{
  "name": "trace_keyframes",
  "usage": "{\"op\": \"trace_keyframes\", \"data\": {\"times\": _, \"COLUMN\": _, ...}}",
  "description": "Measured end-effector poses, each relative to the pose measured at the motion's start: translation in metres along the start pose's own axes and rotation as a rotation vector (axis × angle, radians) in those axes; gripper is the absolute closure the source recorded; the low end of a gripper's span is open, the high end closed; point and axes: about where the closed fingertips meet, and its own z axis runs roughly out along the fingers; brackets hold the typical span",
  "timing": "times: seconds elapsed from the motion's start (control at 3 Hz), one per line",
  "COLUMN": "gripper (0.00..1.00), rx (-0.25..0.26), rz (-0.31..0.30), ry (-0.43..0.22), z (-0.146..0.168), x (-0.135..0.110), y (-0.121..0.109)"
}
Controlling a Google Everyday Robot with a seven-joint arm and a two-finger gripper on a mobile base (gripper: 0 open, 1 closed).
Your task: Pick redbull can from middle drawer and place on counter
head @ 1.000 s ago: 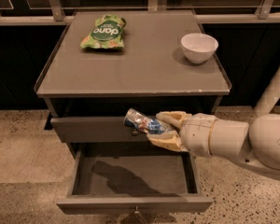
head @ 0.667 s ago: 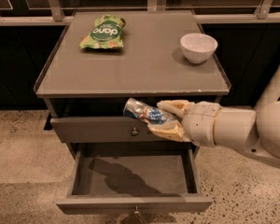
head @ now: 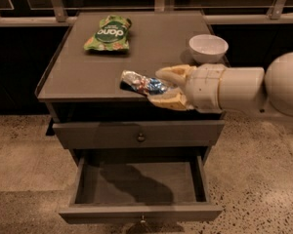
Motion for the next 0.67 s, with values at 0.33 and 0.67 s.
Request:
{"op": "trace_keyframes", "data": {"times": 0.33, "gripper": 1.00, "rx": -0.013, "rz": -0.017, "ry": -0.033, "z": 0.026, "x": -0.004, "y": -0.030}}
{"op": "trace_keyframes", "data": {"times": 0.67, "gripper": 1.00, "rx": -0.008, "rz": -0.023, "ry": -0.044, "z": 0.053, "x": -0.002, "y": -0.055}}
